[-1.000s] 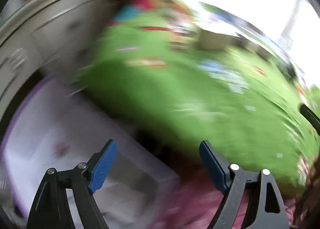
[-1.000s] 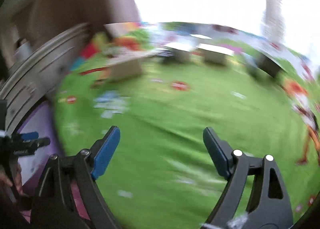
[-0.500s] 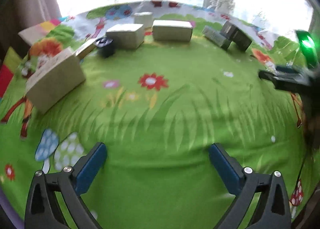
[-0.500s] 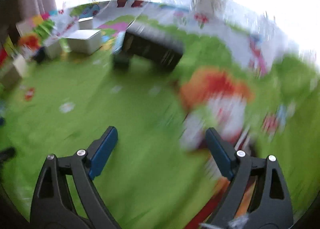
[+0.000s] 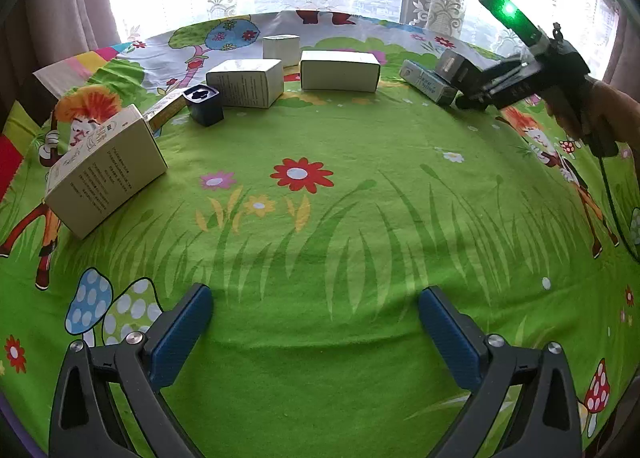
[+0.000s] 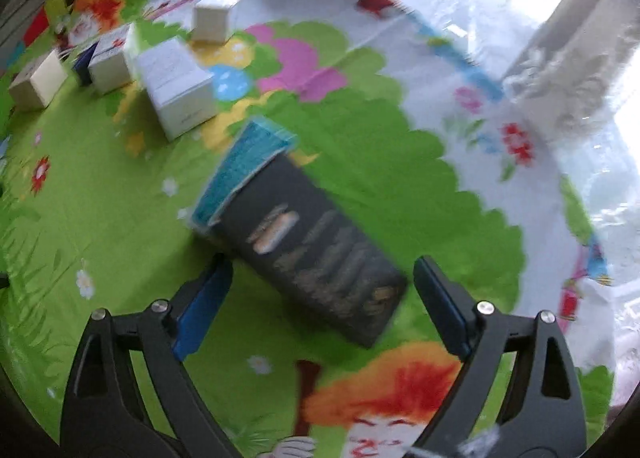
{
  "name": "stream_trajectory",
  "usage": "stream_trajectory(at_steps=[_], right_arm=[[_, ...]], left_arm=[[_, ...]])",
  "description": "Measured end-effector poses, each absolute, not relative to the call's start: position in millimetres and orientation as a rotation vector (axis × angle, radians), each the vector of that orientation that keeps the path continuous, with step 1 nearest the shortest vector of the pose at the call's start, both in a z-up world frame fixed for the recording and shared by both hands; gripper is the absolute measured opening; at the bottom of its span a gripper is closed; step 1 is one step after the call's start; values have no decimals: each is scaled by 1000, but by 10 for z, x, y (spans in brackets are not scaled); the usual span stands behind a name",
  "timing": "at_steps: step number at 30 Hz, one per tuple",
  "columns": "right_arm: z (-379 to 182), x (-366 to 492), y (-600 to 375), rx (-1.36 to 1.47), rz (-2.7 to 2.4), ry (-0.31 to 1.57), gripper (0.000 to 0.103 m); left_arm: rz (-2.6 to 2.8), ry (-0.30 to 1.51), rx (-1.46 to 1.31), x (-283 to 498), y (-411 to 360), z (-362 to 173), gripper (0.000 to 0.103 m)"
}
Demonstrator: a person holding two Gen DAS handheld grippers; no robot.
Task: Organize rigid objects
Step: 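Grasp the black DORMI box with the right tool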
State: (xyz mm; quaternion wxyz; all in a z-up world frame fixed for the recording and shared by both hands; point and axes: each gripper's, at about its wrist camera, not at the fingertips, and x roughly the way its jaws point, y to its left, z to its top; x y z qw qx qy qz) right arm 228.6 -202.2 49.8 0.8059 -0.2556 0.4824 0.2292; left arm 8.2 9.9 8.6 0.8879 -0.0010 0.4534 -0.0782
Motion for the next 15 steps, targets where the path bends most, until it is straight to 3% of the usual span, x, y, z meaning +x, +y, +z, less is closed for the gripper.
stream_trajectory(at_steps=[1, 2, 5, 15], right_arm=[[502, 2202, -2027, -528, 522, 1037, 88], [533, 2112, -2044, -522, 531, 1024, 75], [645, 1823, -2225, -381, 581, 1019, 62], [578, 1777, -2089, -388, 453, 942, 64]], left_arm=[[-164, 942, -2, 80, 102, 86, 103], [-164, 941, -2, 78, 105, 85, 103], [-161, 941, -3, 84, 103, 84, 103], [-156, 941, -5, 81, 104, 90, 103]])
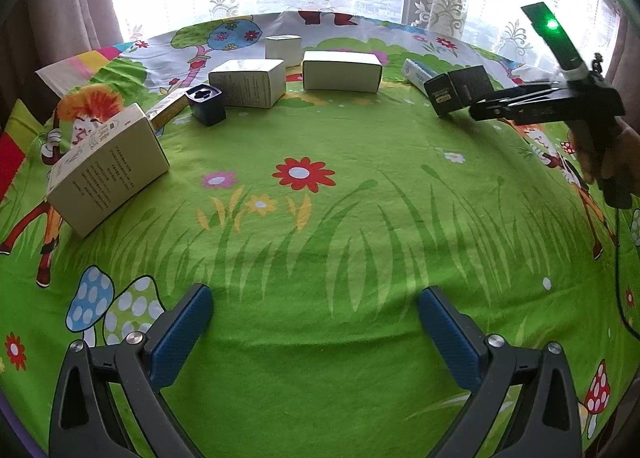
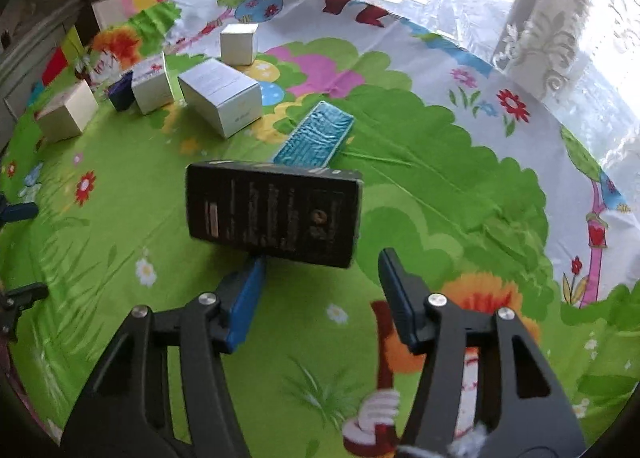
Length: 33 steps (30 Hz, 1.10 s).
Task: Organize rigid objects
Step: 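Grasp the black DORMI box with the right tool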
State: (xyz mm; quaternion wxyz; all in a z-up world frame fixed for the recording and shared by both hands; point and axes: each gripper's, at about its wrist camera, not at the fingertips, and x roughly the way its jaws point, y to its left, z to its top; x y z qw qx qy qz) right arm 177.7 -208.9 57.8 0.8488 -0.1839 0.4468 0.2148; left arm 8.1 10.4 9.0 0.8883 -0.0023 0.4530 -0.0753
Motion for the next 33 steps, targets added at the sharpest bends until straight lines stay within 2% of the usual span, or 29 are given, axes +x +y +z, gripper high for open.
stream_trajectory(at_steps=[2, 6, 10, 11, 13, 15, 17, 20, 25, 28, 29, 32, 33], right_arm=[[567, 1775, -1961, -492, 401, 894, 69], [664, 1603, -1807, -648, 414, 774, 84], [642, 1561, -1566, -809, 434, 708, 85], [597, 1606, -1503, -825, 437, 725, 80], [497, 1725, -1433, -813, 446, 827, 60], [537, 1723, -1459, -768, 429, 821, 50], [692, 1722, -1629, -570, 448, 866, 45], [924, 1460, -1896, -343, 510, 960, 46], [910, 982, -2084, -336, 459, 1013, 48], [759, 961, -2129, -293, 440, 1021, 67], [704, 962, -2114, -300, 432, 1022, 68], [517, 1018, -2096, -328, 392, 1016, 68], [489, 1003, -2111, -330, 385, 1005, 56]], left_arm=[[-157, 941, -5, 80, 106, 90, 103], [-157, 941, -5, 84, 107, 86, 103], [-158, 942, -6, 83, 116, 89, 103], [-158, 942, -6, 86, 110, 90, 103], [-160, 941, -6, 85, 114, 95, 103], [-162, 940, -6, 84, 119, 96, 103], [-161, 939, -7, 78, 113, 92, 103], [-161, 939, -8, 77, 111, 94, 103], [-154, 940, -10, 78, 98, 96, 103], [-154, 939, -10, 71, 103, 99, 103], [-154, 940, -9, 72, 104, 99, 103], [-155, 940, -9, 69, 110, 100, 103], [-155, 939, -9, 69, 110, 100, 103]])
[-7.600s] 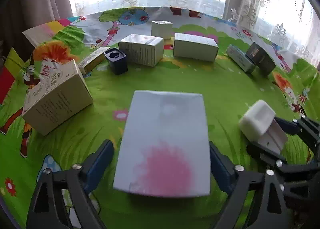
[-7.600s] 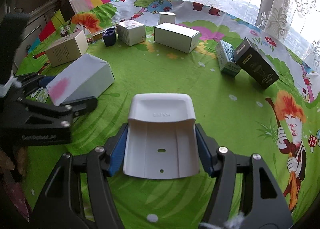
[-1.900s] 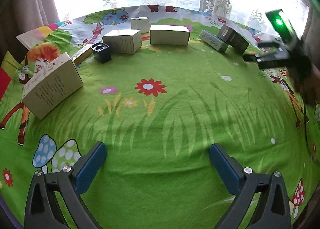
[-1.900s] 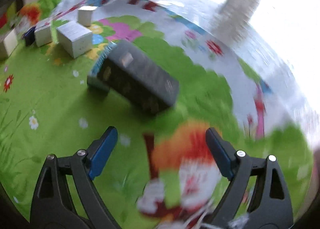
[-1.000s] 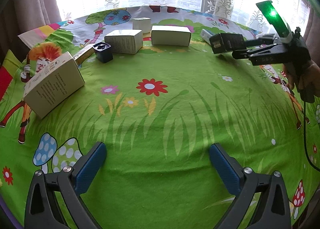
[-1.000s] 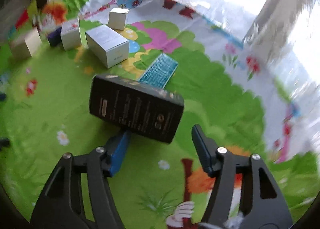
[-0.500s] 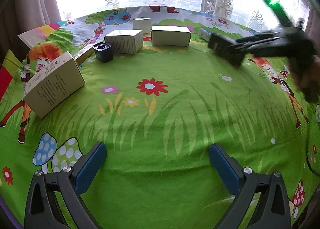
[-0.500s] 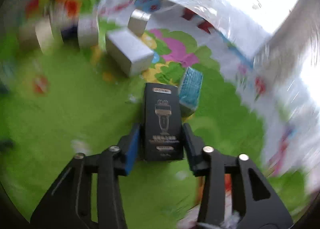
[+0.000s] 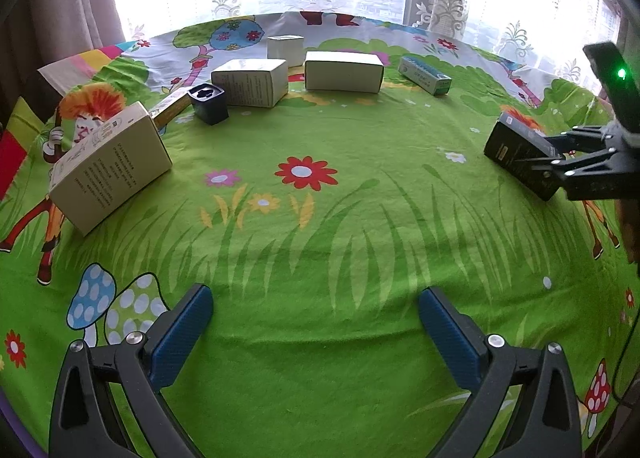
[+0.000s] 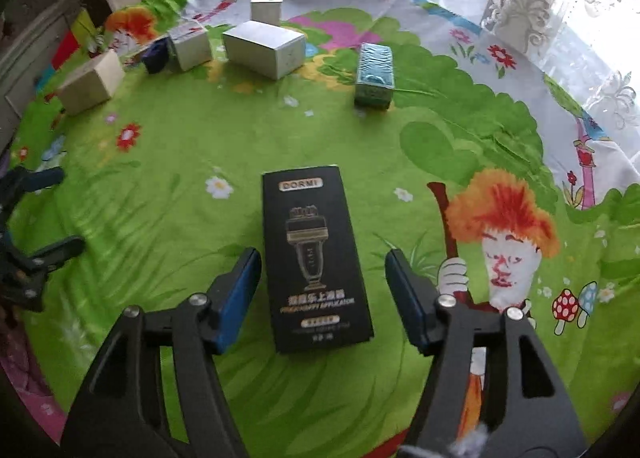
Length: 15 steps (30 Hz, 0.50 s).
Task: Organize rigid objects
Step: 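Grasp the black DORMI box with the right tool, then grasp the teal printed box with the left tool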
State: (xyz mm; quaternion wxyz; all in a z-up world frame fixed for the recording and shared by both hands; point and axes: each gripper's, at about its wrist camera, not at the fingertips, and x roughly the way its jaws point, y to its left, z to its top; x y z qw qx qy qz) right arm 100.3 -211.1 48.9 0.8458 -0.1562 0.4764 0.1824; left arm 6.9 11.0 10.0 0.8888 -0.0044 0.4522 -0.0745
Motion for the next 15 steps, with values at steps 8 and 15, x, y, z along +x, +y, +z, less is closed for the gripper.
stream_trajectory(at_steps=[8, 15], right_arm=[[466, 802, -2415, -307, 179, 927, 43], [468, 748, -2813, -222, 65, 917, 43]], left_arm=[[-118, 1073, -30, 365, -131, 153, 103], [-229, 1067, -45, 1092, -969, 215, 103]])
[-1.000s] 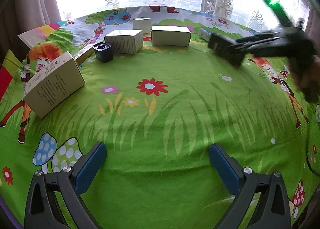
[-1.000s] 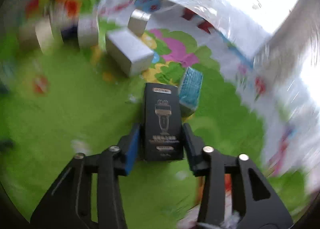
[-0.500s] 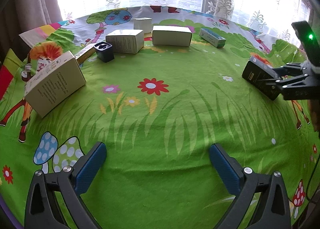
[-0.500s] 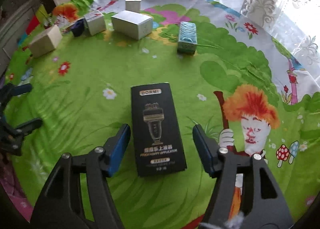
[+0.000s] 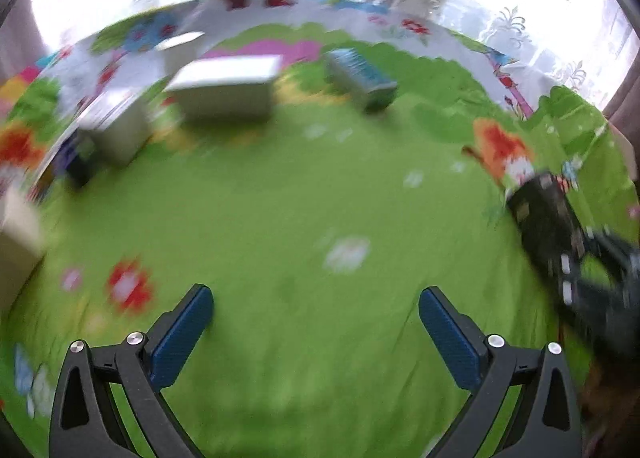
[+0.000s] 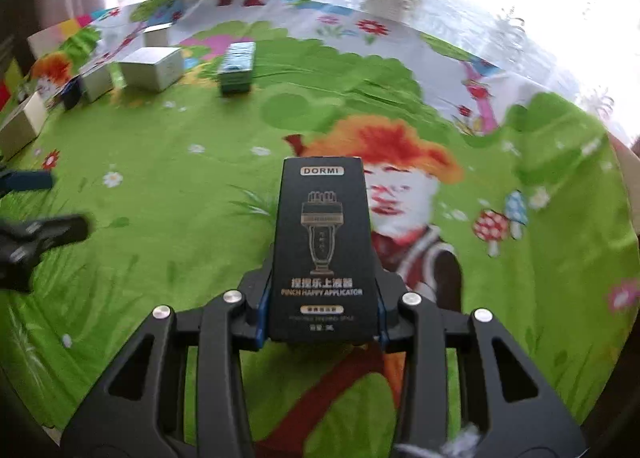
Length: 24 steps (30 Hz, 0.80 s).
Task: Organize rigid objects
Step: 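Grasp the teal printed box with the left tool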
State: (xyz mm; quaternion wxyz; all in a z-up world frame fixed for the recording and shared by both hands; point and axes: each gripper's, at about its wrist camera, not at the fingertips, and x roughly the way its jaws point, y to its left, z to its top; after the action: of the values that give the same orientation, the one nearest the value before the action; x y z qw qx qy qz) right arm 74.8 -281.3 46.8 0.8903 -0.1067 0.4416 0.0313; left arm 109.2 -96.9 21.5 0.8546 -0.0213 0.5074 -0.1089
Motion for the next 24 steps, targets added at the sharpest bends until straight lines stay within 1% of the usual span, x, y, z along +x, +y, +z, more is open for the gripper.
stream_trajectory(at_steps=[3, 10, 17, 24], right_arm=[[469, 732, -2844, -184, 61, 911, 43], [429, 718, -2896, -127, 55, 882, 42], [443, 720, -2896, -110, 51, 884, 43], [442, 728, -2904, -104, 52, 885, 43]], left_arm=[[-225, 1053, -48, 1441, -1246, 219, 103], [-156, 1025, -176, 1895, -1364, 231, 103], [-115, 933, -344, 1885, -1262, 248, 103], [-14, 994, -366, 2312, -1399, 295, 103]])
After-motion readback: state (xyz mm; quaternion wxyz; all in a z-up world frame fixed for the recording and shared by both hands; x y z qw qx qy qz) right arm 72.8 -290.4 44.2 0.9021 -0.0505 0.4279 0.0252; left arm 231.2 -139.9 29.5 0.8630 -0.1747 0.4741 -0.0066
